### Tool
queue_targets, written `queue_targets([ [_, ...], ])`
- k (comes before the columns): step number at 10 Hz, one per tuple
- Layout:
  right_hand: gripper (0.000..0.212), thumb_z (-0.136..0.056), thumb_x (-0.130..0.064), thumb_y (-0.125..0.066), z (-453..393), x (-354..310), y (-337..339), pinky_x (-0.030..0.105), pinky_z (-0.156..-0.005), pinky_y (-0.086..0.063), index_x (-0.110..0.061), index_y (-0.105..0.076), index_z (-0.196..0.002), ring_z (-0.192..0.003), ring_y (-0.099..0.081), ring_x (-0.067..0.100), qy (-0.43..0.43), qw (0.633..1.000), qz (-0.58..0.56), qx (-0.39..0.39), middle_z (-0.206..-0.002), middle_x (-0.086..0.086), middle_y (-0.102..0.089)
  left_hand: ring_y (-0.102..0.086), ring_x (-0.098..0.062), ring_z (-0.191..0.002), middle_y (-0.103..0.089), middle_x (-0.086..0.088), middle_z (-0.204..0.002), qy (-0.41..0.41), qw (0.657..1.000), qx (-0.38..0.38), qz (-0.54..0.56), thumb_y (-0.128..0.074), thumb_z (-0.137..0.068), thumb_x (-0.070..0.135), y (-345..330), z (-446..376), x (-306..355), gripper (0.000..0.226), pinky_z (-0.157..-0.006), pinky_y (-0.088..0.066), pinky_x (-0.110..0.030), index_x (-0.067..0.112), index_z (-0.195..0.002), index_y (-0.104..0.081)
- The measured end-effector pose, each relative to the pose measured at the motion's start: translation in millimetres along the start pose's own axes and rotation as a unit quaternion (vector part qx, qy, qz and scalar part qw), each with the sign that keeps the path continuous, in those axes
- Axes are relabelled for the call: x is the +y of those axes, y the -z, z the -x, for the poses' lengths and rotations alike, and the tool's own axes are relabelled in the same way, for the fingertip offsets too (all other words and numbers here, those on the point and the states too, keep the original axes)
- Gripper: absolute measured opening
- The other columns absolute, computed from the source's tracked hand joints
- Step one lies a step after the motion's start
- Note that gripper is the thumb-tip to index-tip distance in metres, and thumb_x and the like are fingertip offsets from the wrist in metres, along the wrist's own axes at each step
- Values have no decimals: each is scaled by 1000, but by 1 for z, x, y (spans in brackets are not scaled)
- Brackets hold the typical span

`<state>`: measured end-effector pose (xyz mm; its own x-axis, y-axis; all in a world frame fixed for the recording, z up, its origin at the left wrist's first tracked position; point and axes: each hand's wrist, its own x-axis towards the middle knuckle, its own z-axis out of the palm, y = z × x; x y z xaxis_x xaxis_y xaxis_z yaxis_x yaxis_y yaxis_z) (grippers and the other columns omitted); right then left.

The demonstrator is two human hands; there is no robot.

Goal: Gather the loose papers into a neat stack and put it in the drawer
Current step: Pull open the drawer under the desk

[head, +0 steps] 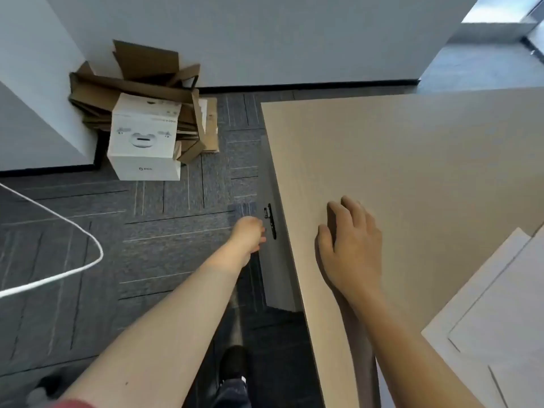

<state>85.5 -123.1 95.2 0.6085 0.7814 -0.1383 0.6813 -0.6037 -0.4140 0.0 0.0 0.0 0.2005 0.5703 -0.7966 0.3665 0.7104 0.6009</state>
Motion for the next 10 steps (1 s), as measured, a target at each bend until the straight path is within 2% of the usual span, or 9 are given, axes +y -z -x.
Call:
queue_targets([
  [1, 51, -85, -30, -37, -5, 1, -5, 42, -113, -24, -9, -50, -131, -137, -33, 31, 8, 999, 10, 39, -144, 11, -44, -45, -12, -61, -51, -3, -78, -10, 1000, 17, -5, -28, -96, 11, -12, -21, 3, 38, -53, -33, -22, 4, -126, -51],
  [2, 51, -83, -31, -36, -6, 3, -10, 46, -108, -30, -7, -55, -125, -132, -39, 34, 13, 998, 8, 68, -139, 14, -50, -46, -19, -71, -52, -12, -93, -36, 999, 27, 2, -26, -94, 7, -21, -40, -3, 32, -53, -34, -24, 6, -106, -56],
  [3, 51, -83, -31, -36, -7, 4, -11, 45, -107, -29, -8, -55, -124, -133, -39, 33, 4, 997, 2, 71, -139, 13, -50, -43, -16, -62, -52, -10, -79, -33, 998, 48, 30, -33, -95, 8, -25, -51, -6, 17, -52, -35, -25, 9, -95, -50],
  [4, 55, -81, -34, -31, -7, 4, -11, 45, -108, -28, -9, -55, -124, -134, -38, 33, 8, 997, 4, 80, -140, 12, -49, -41, -15, -59, -46, -5, -70, -13, 996, 57, 60, -36, -94, 7, -29, -59, -5, 17, -53, -35, -26, 7, -82, -47],
  [5, 59, -79, -37, -28, -8, 4, -11, 45, -108, -27, -10, -55, -125, -134, -37, 32, 5, 997, 3, 81, -141, 11, -48, -40, -15, -56, -46, -5, -66, 9, 996, 46, 73, -36, -94, 8, -25, -63, -7, 32, -51, -34, -27, 11, -63, -41],
  [6, 56, -81, -36, -31, -7, 3, -9, 45, -109, -26, -11, -54, -126, -135, -35, 31, -3, 997, -1, 71, -142, 10, -47, -48, -21, -63, -52, -9, -70, -27, 999, 34, 16, -40, -94, 11, -20, -66, -11, 32, -60, -42, -29, 10, -62, -45],
  [7, 50, -82, -30, -40, -8, 2, -7, 42, -111, -24, -12, -52, -128, -137, -32, 29, -8, 998, -7, 59, -144, 8, -44, -51, -23, -80, -54, -14, -80, -59, 997, 52, -7, -42, -91, 14, -17, -72, -17, 33, -76, -47, -36, 12, -58, -44],
  [9, 49, -82, -28, -42, -6, 2, -8, 42, -110, -25, -12, -53, -127, -136, -33, 29, -4, 998, -7, 62, -143, 8, -45, -46, -22, -78, -51, -11, -71, -79, 992, 87, -35, -45, -91, 18, -21, -75, -21, 39, -69, -36, -31, 14, -52, -38],
  [10, 50, -83, -29, -41, -6, 3, -7, 42, -110, -24, -12, -52, -128, -137, -33, 29, -5, 998, -6, 61, -144, 8, -45, -43, -21, -76, -46, -7, -65, -82, 990, 106, -53, -44, -91, 20, -24, -72, -20, 40, -65, -41, -32, 14, -52, -35],
])
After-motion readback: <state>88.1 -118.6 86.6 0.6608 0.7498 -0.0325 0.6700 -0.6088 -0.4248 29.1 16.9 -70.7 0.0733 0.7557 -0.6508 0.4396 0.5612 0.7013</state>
